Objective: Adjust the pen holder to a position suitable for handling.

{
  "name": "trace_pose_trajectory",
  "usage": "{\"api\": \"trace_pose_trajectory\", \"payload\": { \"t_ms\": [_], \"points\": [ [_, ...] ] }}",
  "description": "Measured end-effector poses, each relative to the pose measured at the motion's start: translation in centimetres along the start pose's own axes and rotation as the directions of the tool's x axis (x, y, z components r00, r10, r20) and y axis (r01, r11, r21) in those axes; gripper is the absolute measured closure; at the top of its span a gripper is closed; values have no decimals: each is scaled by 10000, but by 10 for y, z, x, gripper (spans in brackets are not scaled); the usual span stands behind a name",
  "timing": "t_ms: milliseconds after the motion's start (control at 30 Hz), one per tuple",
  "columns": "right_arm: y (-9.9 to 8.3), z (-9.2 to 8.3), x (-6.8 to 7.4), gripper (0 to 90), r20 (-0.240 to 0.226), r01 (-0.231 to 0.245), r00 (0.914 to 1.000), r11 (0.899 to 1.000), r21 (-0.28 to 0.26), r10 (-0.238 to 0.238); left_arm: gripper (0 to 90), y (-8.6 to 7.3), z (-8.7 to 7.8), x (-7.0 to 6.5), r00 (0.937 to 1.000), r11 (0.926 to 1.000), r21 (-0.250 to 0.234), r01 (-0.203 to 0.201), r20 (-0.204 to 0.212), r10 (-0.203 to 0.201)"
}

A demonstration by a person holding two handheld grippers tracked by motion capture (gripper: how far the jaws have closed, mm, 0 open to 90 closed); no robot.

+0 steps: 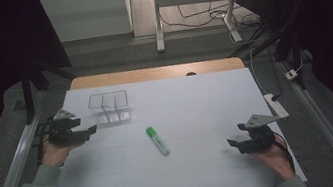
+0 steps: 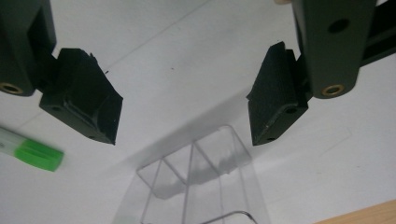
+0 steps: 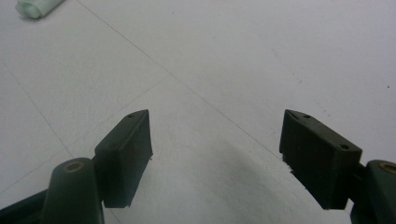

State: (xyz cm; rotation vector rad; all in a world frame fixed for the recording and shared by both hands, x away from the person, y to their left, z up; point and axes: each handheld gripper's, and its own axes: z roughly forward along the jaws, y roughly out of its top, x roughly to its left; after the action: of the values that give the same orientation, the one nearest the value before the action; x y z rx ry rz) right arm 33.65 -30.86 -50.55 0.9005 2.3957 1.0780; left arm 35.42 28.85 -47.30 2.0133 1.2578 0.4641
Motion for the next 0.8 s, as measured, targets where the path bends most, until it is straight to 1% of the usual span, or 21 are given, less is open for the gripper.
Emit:
{"api": "trace_pose_trajectory", "payload": {
  "t_ms": [33,133,200,267,333,400,433,500,533,633,800],
  "points": [
    [0,0,0,248,-6,0,10000,10000,9,0,268,2,1,4,10000,10000,30,60,-44,-60],
    [0,1,0,248,-11,-18,10000,10000,7,18,282,4,3,8,9999,9999,95,100,-69,-99],
    [0,1,0,249,-78,-100,9999,9999,-109,99,287,5,4,11,9998,9998,118,145,-104,-143],
    [0,1,-1,249,-123,-132,9998,9999,-83,131,298,5,6,14,9997,9996,120,252,-65,-251],
    [-1,2,-2,250,-162,-222,9996,9997,-109,221,318,6,10,20,9991,9991,199,385,-174,-381],
    [-2,3,-2,250,-185,-239,9995,9997,-101,237,335,6,11,21,9989,9989,173,433,-212,-429],
    [-2,3,-2,250,-223,-209,9995,9997,-90,207,346,7,12,25,9982,9984,45,559,-234,-557],
    [-2,3,-1,250,-229,-196,9996,9998,-107,193,377,8,14,27,9980,9983,38,577,-254,-576],
    [-2,3,-2,250,-239,-193,9995,9998,-112,190,394,8,15,28,9979,9983,31,582,-293,-581],
    [-1,4,-1,250,-247,-233,9994,9996,-127,229,502,12,22,35,9977,9980,-20,628,-267,-628],
    [-2,4,-2,260,-224,-181,9996,9996,-223,176,680,15,28,39,9974,9983,4,580,-427,-579]
  ]
}}
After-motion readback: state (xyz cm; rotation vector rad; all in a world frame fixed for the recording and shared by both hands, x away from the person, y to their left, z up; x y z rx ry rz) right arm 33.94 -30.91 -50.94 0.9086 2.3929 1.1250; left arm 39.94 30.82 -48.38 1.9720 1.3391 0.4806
